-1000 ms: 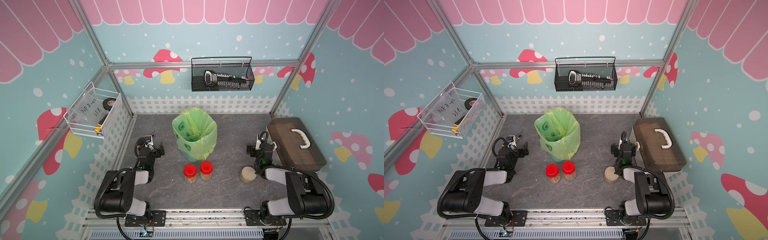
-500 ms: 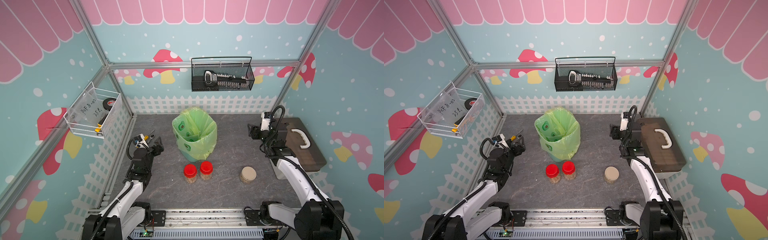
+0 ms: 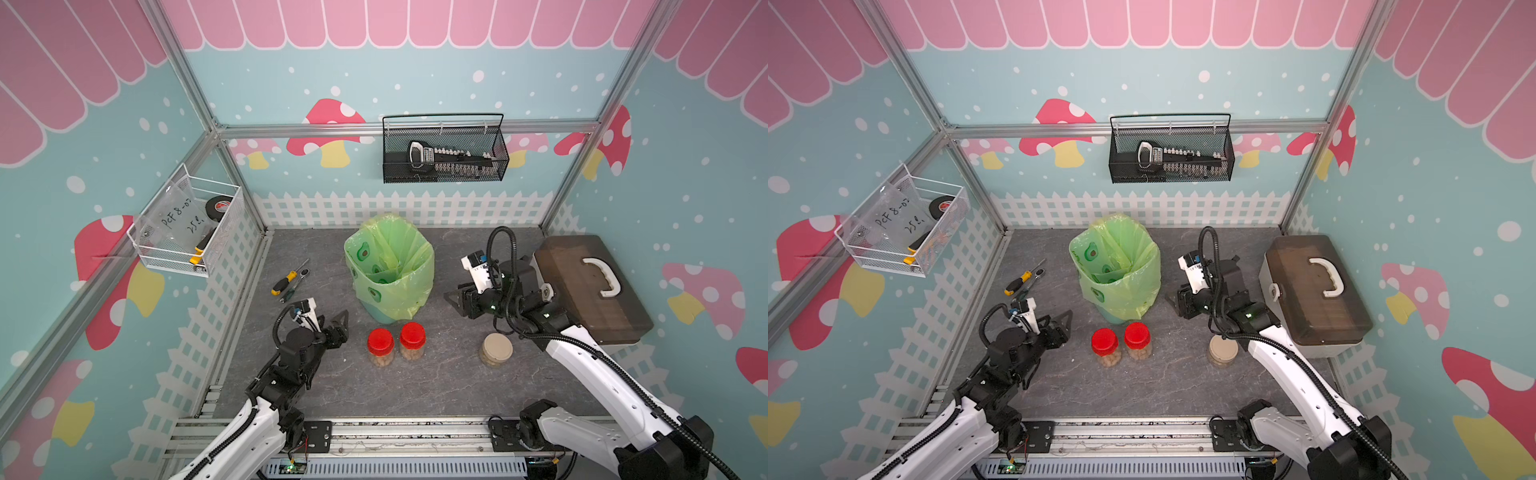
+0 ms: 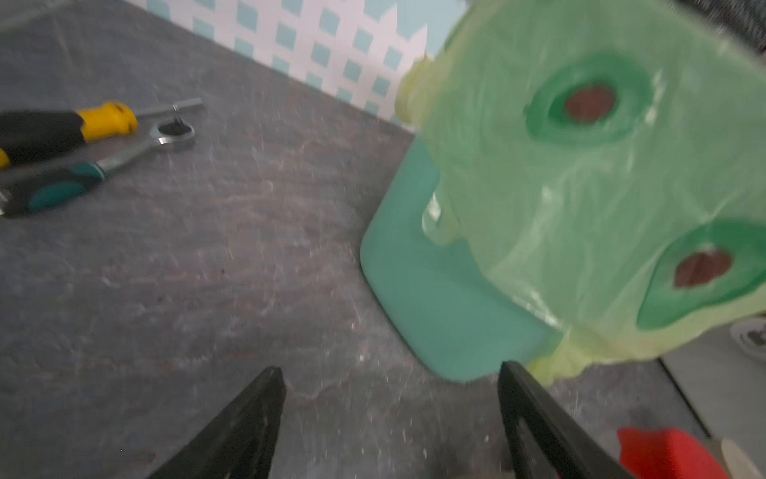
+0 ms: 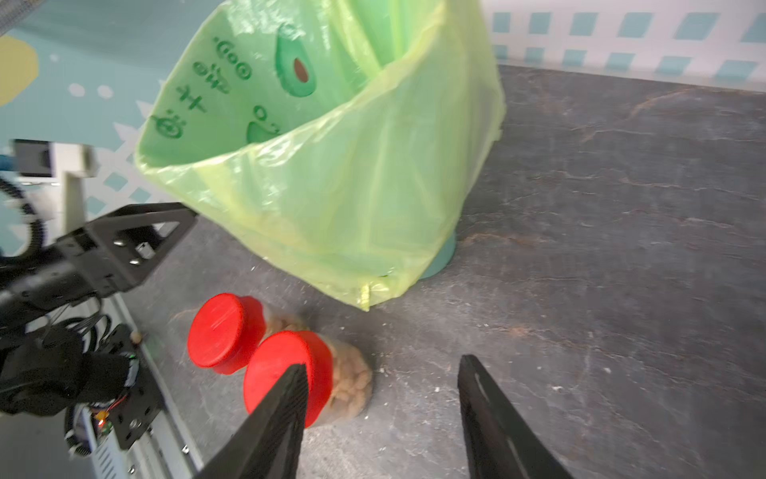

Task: Empty moldy peanuts from jars
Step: Pick up the jar from the center of the board.

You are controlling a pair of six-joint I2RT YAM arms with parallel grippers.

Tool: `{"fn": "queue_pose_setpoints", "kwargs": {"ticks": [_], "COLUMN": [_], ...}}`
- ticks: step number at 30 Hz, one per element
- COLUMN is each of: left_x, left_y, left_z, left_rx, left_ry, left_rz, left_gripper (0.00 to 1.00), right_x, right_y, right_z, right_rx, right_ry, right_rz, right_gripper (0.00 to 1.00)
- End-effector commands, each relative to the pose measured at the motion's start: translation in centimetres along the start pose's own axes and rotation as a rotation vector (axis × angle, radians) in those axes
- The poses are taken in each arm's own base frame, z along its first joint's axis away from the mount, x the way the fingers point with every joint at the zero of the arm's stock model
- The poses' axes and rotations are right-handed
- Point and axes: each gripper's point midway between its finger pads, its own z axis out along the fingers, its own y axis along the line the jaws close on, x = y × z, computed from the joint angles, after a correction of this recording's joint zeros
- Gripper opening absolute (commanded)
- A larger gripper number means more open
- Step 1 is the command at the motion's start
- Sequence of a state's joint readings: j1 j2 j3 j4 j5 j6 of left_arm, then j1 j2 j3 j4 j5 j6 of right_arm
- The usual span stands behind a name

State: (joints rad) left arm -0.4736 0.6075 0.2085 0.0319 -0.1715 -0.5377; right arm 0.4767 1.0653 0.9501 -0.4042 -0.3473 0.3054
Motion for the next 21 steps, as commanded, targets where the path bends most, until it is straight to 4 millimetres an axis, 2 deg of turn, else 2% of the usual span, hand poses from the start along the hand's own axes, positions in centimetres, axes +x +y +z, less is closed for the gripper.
{"fn": "queue_pose_setpoints", "kwargs": {"ticks": [1,5,10,13,17,21], "left_x": [1.0,2.6,4.0,4.8,6.2,6.5], "left_y": [0.2,-0.3,-0.4,-0.2,-0.4,-0.8], "left_z": [0.0,-0.5,-1.6,-2.1,-2.4,-2.8], "left_rx": [-0.039,-0.024,0.001,0.001,0.03,0.043], "left_ry": [0.007,0.019,-0.016,-0.013,0.018,0.027], "left_rz": [-0.014,0.009,-0.005,-0.001,-0.018,0.013], "left_gripper": [0.81,0.81,0.87,0.88,0.92,0.96], "right_x": [1.0,2.1,2.2,2.8,4.1,4.7], "right_y": [2.9,5.4,8.3,7.9,5.6,6.1], "right_z": [-0.1,1.1,2.0,2.8,3.6,4.5], "right_rx": [-0.038,-0.073,-0.141,-0.097,0.022,0.029], "right_ry": [0.065,0.117,0.164,0.216,0.271,0.294], "right_rz": [-0.041,-0.107,-0.152,-0.166,-0.177,-0.178], "right_gripper": [0.57,0.58,0.59,0.6,0.76,0.83]}}
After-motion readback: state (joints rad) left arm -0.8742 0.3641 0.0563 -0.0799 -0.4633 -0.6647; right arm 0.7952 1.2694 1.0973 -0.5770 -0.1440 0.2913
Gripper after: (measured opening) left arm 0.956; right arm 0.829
